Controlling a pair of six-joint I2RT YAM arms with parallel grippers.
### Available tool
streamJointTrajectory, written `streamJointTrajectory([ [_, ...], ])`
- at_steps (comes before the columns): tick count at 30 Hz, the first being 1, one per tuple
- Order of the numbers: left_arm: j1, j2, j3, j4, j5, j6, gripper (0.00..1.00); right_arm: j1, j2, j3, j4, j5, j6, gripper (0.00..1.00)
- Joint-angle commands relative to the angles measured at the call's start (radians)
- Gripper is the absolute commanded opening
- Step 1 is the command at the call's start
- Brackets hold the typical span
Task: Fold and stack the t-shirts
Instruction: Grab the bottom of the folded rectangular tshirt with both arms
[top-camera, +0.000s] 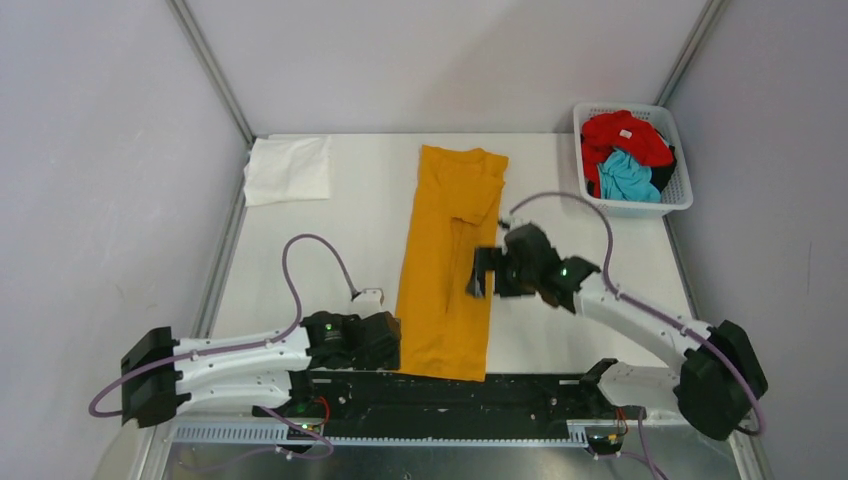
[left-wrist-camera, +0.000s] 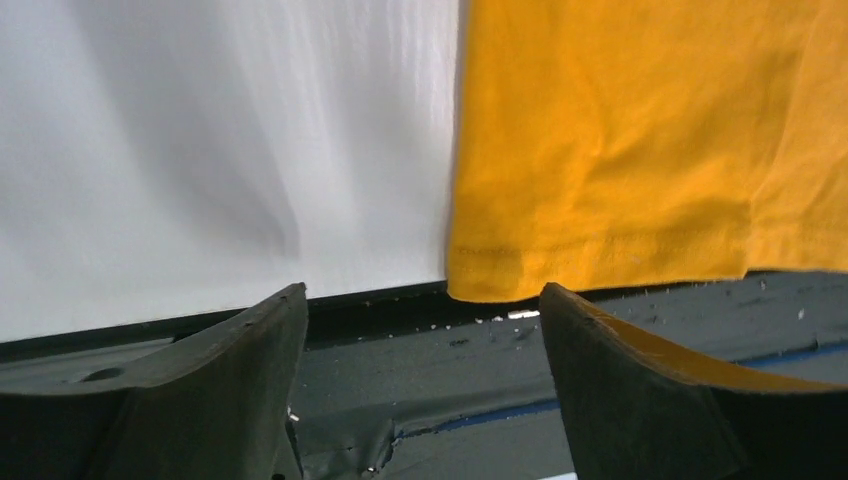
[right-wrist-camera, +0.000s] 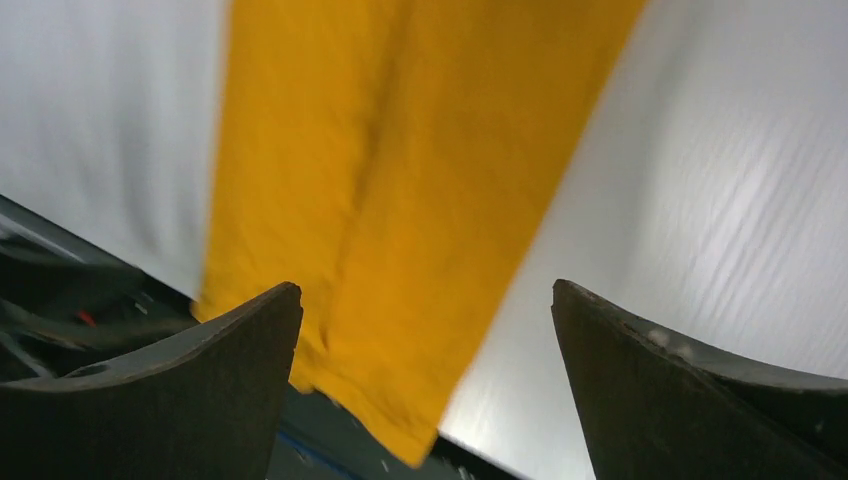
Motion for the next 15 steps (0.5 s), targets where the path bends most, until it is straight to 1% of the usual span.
streamJointTrajectory([
  [1, 0.009, -0.077, -0.078, 0.169, 0.131, 0.086, 0.86, 0.130, -0.160, -0.154, -0.033, 0.174, 0.147, 1.00],
  [2, 0.010, -0.077, -0.094, 0.186, 0.144, 0.091, 0.84, 0.182, -0.181, -0.170, -0.042, 0.181, 0.152, 0.98],
  [3, 0.011, -0.073, -0.097, 0.201, 0.156, 0.091, 0.79, 0.208, -0.217, -0.202, -0.054, 0.177, 0.158, 0.97],
  [4, 0.012, -0.069, -0.104, 0.204, 0.156, 0.084, 0.78, 0.254, -0.234, -0.216, -0.059, 0.168, 0.162, 0.97],
  [7, 0.016, -0.049, -0.124, 0.217, 0.139, 0.065, 0.73, 0.337, -0.294, -0.284, -0.082, 0.127, 0.214, 0.96],
  [9, 0.024, -0.033, -0.142, 0.238, 0.134, 0.052, 0.69, 0.415, -0.308, -0.323, -0.083, 0.106, 0.250, 0.96],
  [11, 0.035, -0.011, -0.157, 0.272, 0.139, 0.044, 0.64, 0.468, -0.307, -0.355, -0.082, 0.102, 0.292, 0.93],
  [13, 0.039, 0.011, -0.162, 0.305, 0.156, 0.043, 0.56, 0.501, -0.296, -0.380, -0.066, 0.102, 0.333, 0.89],
  [14, 0.039, 0.025, -0.160, 0.315, 0.163, 0.045, 0.49, 0.511, -0.291, -0.387, -0.057, 0.088, 0.358, 0.85],
  [15, 0.039, 0.029, -0.157, 0.316, 0.165, 0.045, 0.44, 0.529, -0.280, -0.396, -0.034, 0.079, 0.366, 0.84],
])
